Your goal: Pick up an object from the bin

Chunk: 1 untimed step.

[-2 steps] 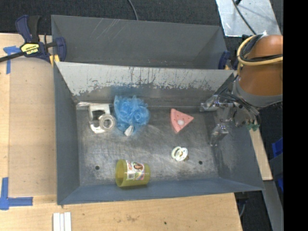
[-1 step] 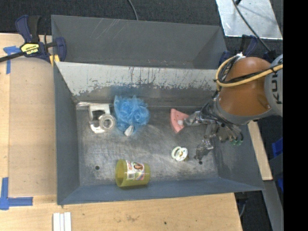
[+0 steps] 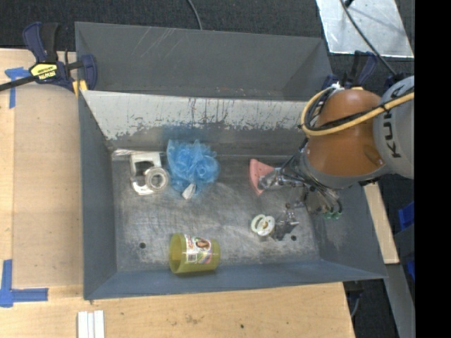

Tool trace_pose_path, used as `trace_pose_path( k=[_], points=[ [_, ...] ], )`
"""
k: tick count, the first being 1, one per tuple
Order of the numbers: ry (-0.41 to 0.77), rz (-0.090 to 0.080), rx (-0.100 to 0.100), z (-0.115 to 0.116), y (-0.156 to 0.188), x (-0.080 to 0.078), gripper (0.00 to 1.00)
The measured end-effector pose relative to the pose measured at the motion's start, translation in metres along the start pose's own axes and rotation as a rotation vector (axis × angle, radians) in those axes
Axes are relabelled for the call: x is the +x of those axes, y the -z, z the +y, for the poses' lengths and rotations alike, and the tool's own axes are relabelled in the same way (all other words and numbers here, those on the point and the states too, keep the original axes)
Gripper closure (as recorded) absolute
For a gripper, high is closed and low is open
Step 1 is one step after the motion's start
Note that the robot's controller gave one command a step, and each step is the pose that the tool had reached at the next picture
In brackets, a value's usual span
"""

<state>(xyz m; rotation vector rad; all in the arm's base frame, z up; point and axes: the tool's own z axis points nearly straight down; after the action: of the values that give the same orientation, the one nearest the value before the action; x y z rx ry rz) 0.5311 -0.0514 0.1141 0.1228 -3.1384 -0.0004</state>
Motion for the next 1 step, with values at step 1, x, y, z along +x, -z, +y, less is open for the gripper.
trace_pose_path(
  k=[1],
  points=[
    [0.112,-0.004,0.001,0.0069,0.0060,0.0041,0.00]
  ],
)
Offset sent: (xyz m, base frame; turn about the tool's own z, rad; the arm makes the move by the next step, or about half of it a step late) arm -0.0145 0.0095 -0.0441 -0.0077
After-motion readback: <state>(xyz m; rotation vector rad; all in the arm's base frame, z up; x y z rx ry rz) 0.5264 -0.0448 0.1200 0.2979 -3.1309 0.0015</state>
